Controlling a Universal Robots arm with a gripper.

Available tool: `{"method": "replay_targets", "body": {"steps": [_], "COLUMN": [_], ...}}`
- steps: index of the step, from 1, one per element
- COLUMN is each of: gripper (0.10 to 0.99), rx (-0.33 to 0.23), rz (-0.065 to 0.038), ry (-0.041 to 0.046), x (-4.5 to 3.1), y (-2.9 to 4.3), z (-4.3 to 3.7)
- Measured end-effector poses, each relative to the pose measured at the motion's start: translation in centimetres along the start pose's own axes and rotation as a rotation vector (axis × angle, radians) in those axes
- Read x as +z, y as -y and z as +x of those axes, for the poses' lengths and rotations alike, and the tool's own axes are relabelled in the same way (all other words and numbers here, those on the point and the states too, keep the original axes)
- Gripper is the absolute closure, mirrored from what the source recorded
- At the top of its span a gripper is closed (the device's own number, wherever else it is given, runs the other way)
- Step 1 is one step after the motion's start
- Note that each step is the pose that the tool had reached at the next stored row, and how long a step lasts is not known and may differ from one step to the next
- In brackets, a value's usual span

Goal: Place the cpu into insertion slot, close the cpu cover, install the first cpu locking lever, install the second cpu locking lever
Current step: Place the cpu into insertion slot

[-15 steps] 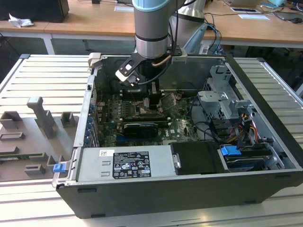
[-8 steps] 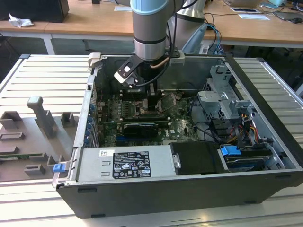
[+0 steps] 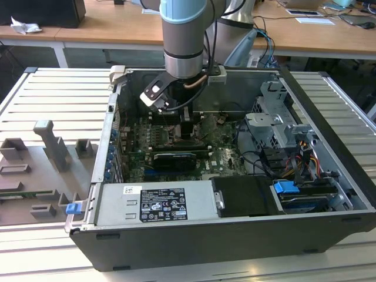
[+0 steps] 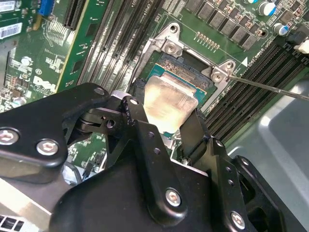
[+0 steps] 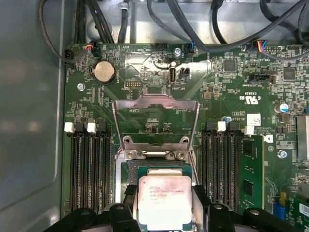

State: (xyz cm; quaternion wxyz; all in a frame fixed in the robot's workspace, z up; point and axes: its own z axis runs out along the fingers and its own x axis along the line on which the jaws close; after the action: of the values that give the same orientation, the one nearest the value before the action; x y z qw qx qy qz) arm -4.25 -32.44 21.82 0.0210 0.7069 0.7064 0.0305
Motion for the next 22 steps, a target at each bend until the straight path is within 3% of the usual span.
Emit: {"method": "replay_targets", "body": {"steps": [10,22], "gripper": [0.549,0.549], "rx": [0.001,0.011], "rz": [0.009,0.013], "ry": [0.0002,0.0012], "x": [1.20,1.64], "y": [0.15,0.00], "z": [0.29,0.42]}}
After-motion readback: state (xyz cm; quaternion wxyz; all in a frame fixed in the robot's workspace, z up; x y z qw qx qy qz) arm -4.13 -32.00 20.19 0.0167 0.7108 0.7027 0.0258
